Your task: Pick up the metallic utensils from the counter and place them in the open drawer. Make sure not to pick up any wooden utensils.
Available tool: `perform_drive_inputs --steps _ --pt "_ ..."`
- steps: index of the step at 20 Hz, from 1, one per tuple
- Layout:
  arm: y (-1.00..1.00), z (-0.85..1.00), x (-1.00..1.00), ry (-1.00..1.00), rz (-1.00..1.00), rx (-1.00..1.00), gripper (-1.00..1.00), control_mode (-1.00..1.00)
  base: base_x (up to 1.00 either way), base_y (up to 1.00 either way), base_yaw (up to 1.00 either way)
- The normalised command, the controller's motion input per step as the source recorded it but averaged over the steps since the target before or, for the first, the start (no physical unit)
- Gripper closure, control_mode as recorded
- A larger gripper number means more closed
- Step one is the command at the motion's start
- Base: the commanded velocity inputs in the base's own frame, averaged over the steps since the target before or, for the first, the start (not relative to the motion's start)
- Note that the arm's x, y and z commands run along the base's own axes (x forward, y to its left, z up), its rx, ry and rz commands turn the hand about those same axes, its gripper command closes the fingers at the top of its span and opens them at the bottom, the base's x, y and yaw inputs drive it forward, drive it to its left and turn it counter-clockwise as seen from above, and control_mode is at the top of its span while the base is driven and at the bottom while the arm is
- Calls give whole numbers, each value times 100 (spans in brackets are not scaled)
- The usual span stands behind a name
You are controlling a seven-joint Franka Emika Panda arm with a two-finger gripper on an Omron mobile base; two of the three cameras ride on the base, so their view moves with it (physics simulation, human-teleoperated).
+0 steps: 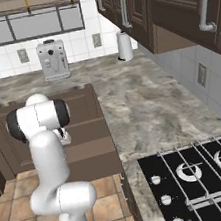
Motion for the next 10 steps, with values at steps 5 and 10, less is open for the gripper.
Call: perform_drive_inputs --steps 5,10 --pt "-55 13 42 11 -2 12 100 -100 0 0 0" --pt "-39 4 61 9 0 5 100 -100 0 0 0"
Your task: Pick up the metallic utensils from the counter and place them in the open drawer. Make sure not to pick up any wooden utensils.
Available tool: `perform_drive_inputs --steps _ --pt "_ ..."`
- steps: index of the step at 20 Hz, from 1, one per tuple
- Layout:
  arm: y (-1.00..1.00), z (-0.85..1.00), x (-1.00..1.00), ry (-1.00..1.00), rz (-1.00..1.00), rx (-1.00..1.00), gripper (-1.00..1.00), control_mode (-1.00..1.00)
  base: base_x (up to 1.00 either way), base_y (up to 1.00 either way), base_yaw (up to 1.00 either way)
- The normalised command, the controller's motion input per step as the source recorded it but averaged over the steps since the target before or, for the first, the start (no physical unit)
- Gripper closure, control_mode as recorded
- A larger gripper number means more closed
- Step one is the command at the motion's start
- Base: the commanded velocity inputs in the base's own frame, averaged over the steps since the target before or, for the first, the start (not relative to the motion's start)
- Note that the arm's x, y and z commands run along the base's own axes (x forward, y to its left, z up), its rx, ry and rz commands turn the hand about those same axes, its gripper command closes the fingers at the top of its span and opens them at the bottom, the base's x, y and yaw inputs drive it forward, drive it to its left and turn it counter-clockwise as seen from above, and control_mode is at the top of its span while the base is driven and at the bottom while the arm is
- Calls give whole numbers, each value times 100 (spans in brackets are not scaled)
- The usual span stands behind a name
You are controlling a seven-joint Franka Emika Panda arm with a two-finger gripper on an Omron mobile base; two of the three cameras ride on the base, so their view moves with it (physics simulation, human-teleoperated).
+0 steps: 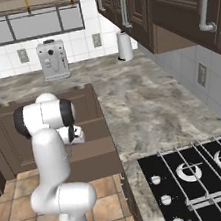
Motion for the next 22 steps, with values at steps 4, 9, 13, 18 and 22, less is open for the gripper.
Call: perform_drive_inputs --steps 4,9,13,18,22 --pt "-13 0 52 9 0 0 100 -100 0 0 0" --pt "0 0 35 20 0 -4 100 -100 0 0 0" --pt "4 -2 25 26 0 -14 100 -100 0 0 0" --pt "5 -10 19 16 0 -9 100 -100 0 0 0" --pt "4 -16 20 16 0 -2 100 -100 0 0 0"
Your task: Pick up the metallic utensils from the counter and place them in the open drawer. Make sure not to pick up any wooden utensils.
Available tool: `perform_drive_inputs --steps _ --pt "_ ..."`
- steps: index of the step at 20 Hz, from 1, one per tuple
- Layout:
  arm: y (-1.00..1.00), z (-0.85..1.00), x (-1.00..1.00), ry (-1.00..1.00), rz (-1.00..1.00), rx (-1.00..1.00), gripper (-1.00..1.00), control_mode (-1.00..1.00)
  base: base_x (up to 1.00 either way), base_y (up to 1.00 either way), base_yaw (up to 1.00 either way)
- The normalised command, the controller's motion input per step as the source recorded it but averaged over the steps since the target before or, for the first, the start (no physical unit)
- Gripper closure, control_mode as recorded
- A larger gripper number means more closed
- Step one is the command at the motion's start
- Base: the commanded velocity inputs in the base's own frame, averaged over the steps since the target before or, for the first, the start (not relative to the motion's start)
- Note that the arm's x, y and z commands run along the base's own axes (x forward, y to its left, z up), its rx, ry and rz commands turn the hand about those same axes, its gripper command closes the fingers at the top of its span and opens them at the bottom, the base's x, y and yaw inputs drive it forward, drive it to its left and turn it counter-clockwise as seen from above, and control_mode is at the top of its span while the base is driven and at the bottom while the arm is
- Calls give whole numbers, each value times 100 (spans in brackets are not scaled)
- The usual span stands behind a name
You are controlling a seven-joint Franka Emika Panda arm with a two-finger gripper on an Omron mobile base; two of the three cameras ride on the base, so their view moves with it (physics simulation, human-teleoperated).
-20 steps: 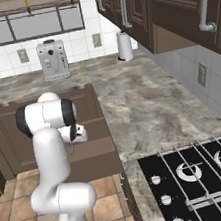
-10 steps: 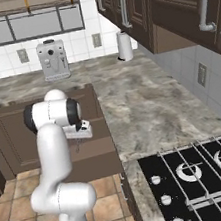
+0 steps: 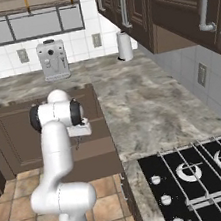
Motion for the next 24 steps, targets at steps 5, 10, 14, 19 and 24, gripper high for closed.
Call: perform_drive_inputs --steps 5,10,14,19,24 --pt "0 -24 8 4 0 0 100 -100 0 0 0" --pt "0 -27 1 0 0 0 100 -100 0 0 0" --pt "0 -31 0 0 0 0 100 -100 0 0 0" --pt "0 -31 0 0 0 0 100 -100 0 0 0" --pt "0 -24 0 0 0 0 100 -100 0 0 0"
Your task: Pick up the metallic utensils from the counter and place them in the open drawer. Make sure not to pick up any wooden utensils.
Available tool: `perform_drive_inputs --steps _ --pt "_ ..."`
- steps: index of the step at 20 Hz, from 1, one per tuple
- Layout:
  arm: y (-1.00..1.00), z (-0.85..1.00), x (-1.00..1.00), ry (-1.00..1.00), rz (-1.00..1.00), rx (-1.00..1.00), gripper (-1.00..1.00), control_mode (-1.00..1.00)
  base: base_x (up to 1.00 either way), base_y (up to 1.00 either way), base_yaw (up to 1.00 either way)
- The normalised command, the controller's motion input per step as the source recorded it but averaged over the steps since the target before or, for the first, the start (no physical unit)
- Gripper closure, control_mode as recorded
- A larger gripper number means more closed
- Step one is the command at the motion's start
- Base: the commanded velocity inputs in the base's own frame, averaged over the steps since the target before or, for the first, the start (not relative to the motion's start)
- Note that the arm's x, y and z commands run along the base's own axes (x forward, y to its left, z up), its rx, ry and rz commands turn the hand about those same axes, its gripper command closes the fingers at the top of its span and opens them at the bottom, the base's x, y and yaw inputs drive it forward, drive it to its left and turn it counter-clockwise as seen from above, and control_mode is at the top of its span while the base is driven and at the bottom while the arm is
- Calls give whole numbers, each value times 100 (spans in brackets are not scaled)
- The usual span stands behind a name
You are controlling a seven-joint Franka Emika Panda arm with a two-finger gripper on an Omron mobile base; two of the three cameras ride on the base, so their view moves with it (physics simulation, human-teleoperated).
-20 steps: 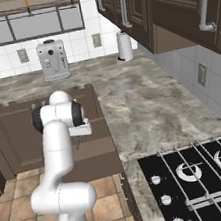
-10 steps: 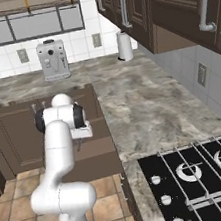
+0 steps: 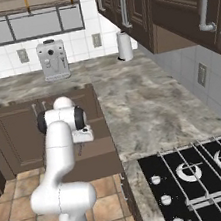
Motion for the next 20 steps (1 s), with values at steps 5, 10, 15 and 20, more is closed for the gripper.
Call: perform_drive_inputs --steps 5,10,15,20 --pt "0 -22 0 0 0 0 100 -100 0 0 0" --pt "0 -24 0 0 0 0 100 -100 0 0 0" --pt "0 -25 0 0 0 0 100 -100 0 0 0" --pt "0 -19 0 0 0 0 -100 -100 0 0 0"
